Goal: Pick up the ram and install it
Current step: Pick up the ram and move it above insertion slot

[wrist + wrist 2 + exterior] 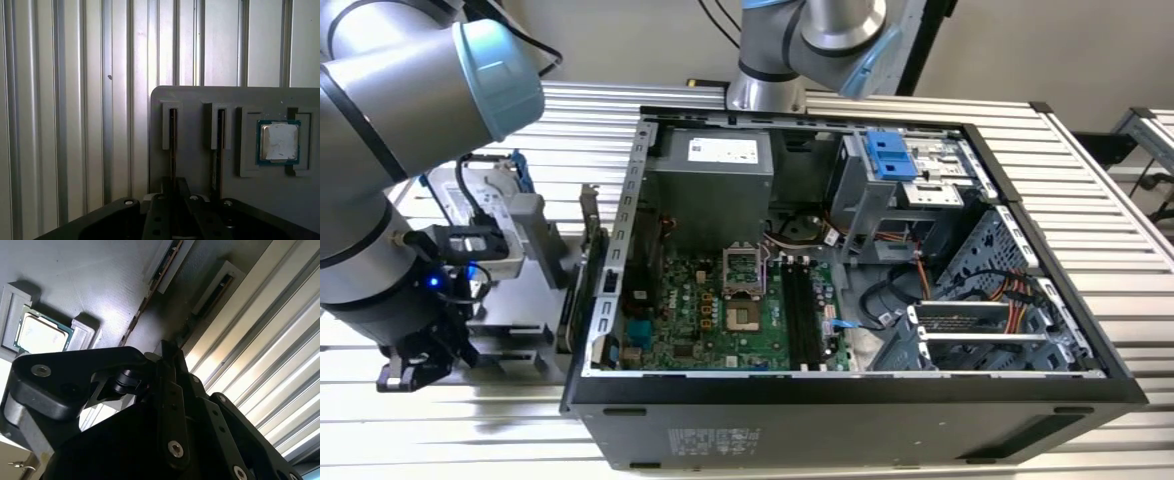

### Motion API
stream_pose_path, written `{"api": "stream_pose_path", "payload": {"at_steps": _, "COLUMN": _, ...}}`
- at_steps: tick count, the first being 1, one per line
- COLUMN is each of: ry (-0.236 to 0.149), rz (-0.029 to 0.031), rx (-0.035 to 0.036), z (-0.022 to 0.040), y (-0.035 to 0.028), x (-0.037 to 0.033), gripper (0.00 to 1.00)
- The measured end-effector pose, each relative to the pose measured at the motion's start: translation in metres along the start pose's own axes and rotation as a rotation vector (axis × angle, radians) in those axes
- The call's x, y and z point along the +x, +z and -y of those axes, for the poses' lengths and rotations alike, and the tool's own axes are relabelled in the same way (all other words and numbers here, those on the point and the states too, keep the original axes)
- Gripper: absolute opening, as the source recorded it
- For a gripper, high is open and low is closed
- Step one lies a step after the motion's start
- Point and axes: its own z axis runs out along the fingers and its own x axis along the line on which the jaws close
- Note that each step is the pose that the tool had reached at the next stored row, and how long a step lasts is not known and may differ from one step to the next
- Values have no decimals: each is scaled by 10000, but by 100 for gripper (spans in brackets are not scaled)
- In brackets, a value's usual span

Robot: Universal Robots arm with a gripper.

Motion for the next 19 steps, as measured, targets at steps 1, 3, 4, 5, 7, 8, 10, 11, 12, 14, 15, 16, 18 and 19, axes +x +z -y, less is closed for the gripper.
{"api": "stream_pose_path", "payload": {"at_steps": 1, "ry": 0, "rz": 0, "rx": 0, "z": 0, "y": 0, "x": 0, "gripper": 0}}
{"api": "stream_pose_path", "payload": {"at_steps": 3, "ry": 0, "rz": 0, "rx": 0, "z": 0, "y": 0, "x": 0, "gripper": 0}}
{"api": "stream_pose_path", "payload": {"at_steps": 4, "ry": 0, "rz": 0, "rx": 0, "z": 0, "y": 0, "x": 0, "gripper": 0}}
{"api": "stream_pose_path", "payload": {"at_steps": 5, "ry": 0, "rz": -1, "rx": -1, "z": 0, "y": -1, "x": 0, "gripper": 0}}
{"api": "stream_pose_path", "payload": {"at_steps": 7, "ry": 0, "rz": -1, "rx": -1, "z": 0, "y": -1, "x": -1, "gripper": 0}}
{"api": "stream_pose_path", "payload": {"at_steps": 8, "ry": 0, "rz": 0, "rx": 0, "z": 0, "y": 0, "x": -2, "gripper": 0}}
{"api": "stream_pose_path", "payload": {"at_steps": 10, "ry": 0, "rz": 0, "rx": 0, "z": 0, "y": 0, "x": -2, "gripper": 0}}
{"api": "stream_pose_path", "payload": {"at_steps": 11, "ry": 0, "rz": 0, "rx": 1, "z": 0, "y": -2, "x": -2, "gripper": 0}}
{"api": "stream_pose_path", "payload": {"at_steps": 12, "ry": 0, "rz": 1, "rx": 0, "z": 0, "y": -5, "x": -3, "gripper": 0}}
{"api": "stream_pose_path", "payload": {"at_steps": 14, "ry": 0, "rz": -1, "rx": -1, "z": 0, "y": -17, "x": -3, "gripper": 0}}
{"api": "stream_pose_path", "payload": {"at_steps": 15, "ry": 0, "rz": 0, "rx": -1, "z": 0, "y": -23, "x": -3, "gripper": 0}}
{"api": "stream_pose_path", "payload": {"at_steps": 16, "ry": 0, "rz": -1, "rx": -1, "z": 0, "y": -31, "x": -3, "gripper": 0}}
{"api": "stream_pose_path", "payload": {"at_steps": 18, "ry": 0, "rz": -1, "rx": -1, "z": -1, "y": -47, "x": -4, "gripper": 0}}
{"api": "stream_pose_path", "payload": {"at_steps": 19, "ry": 0, "rz": 0, "rx": -1, "z": -1, "y": -54, "x": -4, "gripper": 0}}
